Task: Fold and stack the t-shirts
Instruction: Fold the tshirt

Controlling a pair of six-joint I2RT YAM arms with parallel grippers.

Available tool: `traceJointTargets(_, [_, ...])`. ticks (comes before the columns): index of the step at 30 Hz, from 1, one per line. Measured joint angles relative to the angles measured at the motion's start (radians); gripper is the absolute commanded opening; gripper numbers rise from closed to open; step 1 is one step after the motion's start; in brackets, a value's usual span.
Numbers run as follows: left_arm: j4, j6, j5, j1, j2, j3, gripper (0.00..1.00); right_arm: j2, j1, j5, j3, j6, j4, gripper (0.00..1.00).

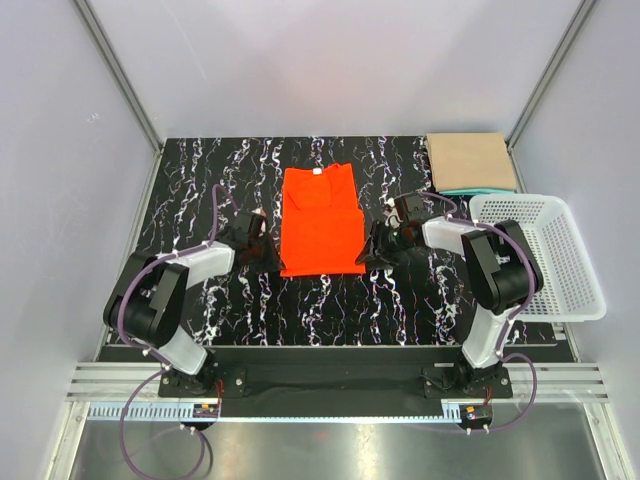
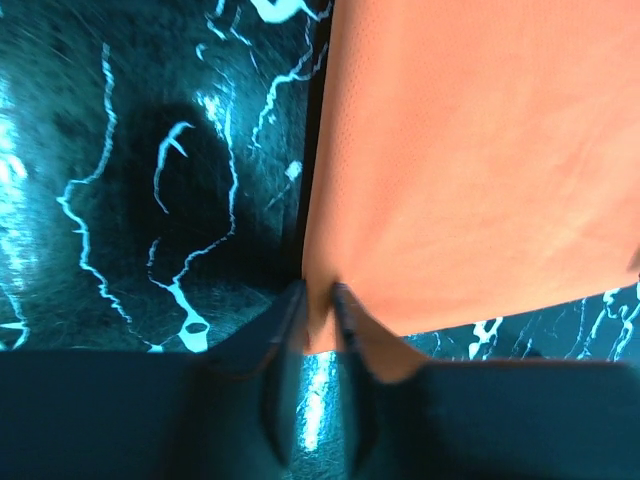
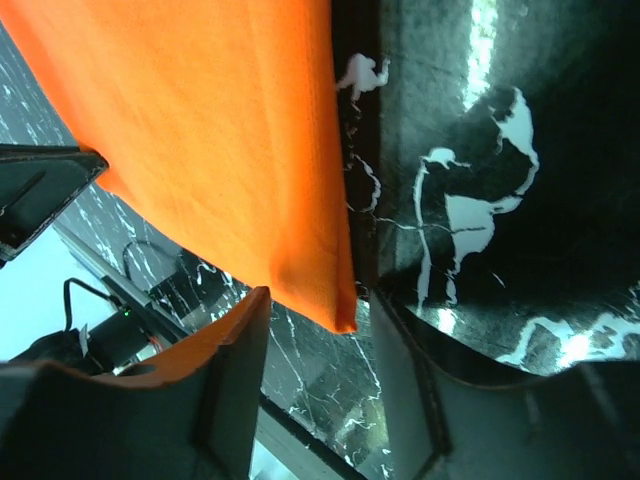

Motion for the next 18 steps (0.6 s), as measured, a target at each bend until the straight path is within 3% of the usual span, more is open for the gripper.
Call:
traceJointTargets(3, [0.015,-0.012,0.021,0.0,-0.002,-0.014,0.0,-0.015,0.0,0.005,-0.027,0.007,0.019,0.51])
traceJointTargets(6, [0.019,-0.019,0.026,0.0,-0.004,-0.017,0.0,-0.024,0.001,0.005,-0.042,0.016,0.031,0.52])
traceJointTargets(7, [0.022,-0.022,0.026,0.0,-0.004,-0.019,0.0,-0.026,0.001,0.005,-0.046,0.02,0.036,0.57])
traceJointTargets(8, [0.024,-0.023,0.026,0.0,-0.006,-0.021,0.02,-0.027,0.001,0.004,-0.049,0.027,0.04,0.59])
traceJointTargets(9, [0.024,-0.026,0.026,0.0,-0.006,-0.022,0.09,-0.031,0.001,0.0,-0.052,0.032,0.046,0.6])
traceJointTargets(10, [0.024,-0.025,0.026,0.001,-0.006,-0.022,0.24,-0.037,0.002,0.0,-0.058,0.035,0.054,0.6])
traceJointTargets(13, [0.023,-0.039,0.029,0.001,-0.01,-0.022,0.42,-0.053,0.003,0.001,-0.079,0.042,0.065,0.57])
traceJointTargets(18, [0.022,-0.045,0.023,-0.003,-0.04,-0.041,0.44,-0.054,0.003,0.02,-0.09,0.046,0.063,0.4])
